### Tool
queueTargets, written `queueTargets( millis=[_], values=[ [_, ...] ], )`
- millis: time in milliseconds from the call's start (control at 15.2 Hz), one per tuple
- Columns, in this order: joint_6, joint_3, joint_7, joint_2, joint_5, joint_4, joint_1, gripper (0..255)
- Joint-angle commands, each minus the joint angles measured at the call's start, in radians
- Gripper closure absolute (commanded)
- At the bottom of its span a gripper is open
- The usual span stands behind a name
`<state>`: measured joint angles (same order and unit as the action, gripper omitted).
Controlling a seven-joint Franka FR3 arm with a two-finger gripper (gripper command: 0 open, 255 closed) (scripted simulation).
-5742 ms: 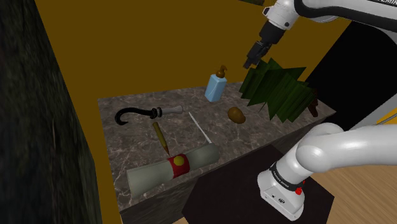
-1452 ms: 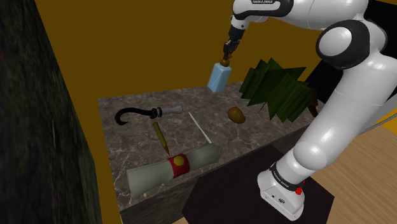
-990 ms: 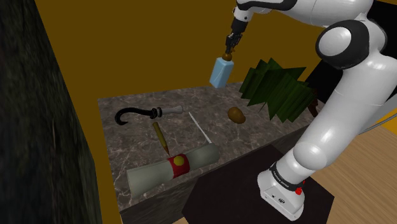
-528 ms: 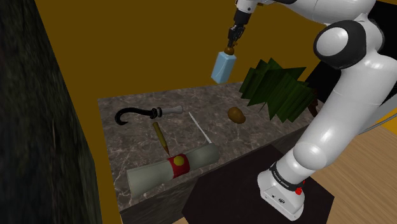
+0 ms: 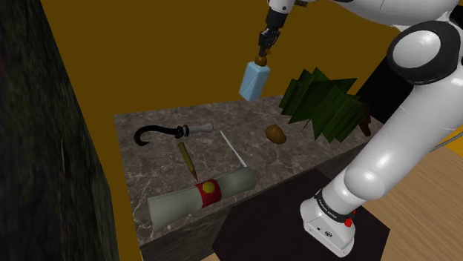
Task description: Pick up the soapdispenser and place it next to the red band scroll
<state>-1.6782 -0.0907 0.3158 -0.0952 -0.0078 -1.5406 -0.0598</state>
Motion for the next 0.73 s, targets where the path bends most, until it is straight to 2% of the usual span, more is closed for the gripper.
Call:
queueTargets(
  millis=[0, 660],
  values=[
    [-0.003, 0.02, -0.048, 0.035, -0.007, -0.038, 0.026, 255],
    [-0.018, 0.135, -0.279, 0.141, -0.018, -0.165, 0.141, 255]
  ],
)
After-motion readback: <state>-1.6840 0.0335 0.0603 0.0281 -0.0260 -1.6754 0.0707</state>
